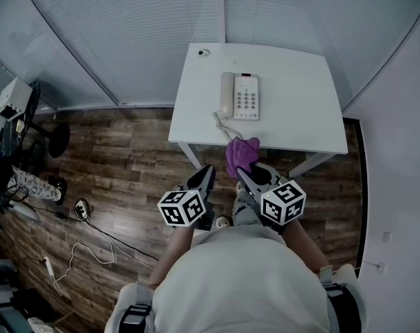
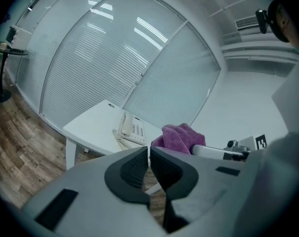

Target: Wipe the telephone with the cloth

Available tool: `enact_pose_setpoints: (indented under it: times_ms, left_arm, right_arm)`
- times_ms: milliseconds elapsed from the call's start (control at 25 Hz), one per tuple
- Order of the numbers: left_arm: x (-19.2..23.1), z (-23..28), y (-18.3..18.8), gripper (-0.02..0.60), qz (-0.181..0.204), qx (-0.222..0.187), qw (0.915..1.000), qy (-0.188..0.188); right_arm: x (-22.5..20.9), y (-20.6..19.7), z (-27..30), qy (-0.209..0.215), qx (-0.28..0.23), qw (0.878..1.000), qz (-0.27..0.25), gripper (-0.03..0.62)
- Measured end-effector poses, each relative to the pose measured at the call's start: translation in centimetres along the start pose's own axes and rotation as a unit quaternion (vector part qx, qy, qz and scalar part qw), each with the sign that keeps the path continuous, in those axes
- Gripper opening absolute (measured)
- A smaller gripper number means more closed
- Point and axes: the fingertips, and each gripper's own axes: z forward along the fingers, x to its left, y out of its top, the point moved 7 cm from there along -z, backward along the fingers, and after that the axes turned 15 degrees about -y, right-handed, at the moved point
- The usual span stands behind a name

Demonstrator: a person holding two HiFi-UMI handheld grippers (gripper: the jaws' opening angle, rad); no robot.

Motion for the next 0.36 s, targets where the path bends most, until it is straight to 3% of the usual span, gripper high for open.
enact_pose_setpoints:
  times_ms: [360]
  left_arm:
    - [0.49,-0.4,-0.82,0.034,-0.012,0.004,0.9999,0.004]
  right_arm:
    - [0.22,-0.6,-0.05,-0.003,0.005,1.0,-0.001,0.097]
